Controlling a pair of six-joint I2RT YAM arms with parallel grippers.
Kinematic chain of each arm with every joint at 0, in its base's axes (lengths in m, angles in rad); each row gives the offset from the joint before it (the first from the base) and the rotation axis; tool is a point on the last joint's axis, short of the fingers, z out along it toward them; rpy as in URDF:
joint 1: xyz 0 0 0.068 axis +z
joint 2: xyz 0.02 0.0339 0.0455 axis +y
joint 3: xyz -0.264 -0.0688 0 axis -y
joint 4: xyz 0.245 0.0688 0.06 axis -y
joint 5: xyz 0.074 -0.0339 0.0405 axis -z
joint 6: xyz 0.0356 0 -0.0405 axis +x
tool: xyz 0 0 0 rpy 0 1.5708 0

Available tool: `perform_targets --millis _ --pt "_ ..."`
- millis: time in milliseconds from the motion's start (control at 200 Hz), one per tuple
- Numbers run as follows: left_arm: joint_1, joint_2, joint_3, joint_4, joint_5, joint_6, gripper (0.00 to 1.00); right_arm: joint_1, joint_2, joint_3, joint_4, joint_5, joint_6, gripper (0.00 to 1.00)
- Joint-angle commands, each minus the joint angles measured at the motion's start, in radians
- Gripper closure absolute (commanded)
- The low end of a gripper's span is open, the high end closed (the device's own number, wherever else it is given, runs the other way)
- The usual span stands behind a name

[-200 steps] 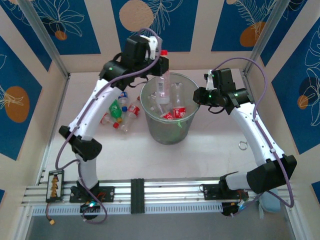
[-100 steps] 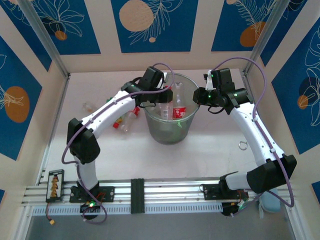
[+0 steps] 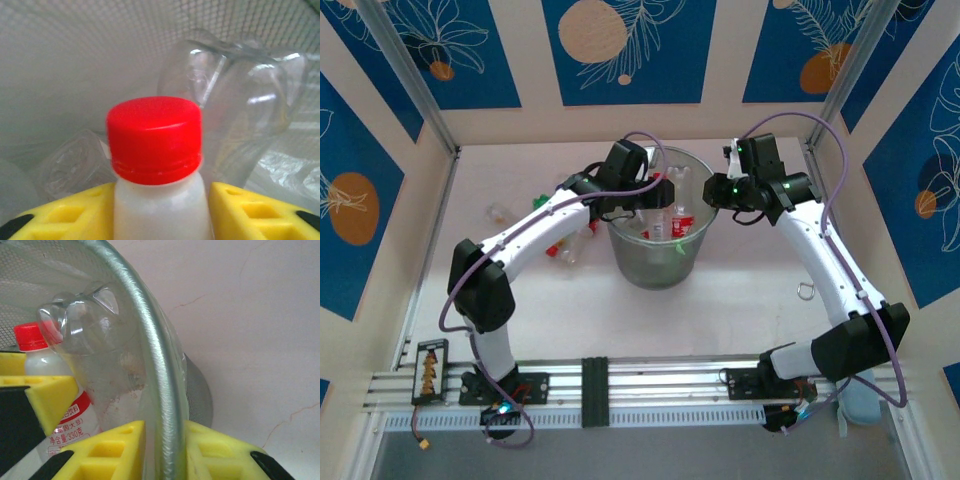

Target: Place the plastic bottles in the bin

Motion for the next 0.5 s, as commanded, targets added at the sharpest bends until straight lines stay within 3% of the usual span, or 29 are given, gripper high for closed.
perform_targets --millis 0,390,495 --pt "-0.019 -0.027 0.000 -0.030 0.002 0.024 0.46 0.024 0.019 0.012 -0.055 -0.040 -0.017 0.76" --pt "-0.019 -0.089 0.062 -0.116 -0.087 0.122 0.23 0.030 0.018 0.017 -0.061 -0.028 -0.014 0.76" --pt "-0.017 -0.110 0.060 -0.115 -0.075 0.128 0.11 0.030 0.017 0.016 -0.061 -0.025 -0.011 0.76"
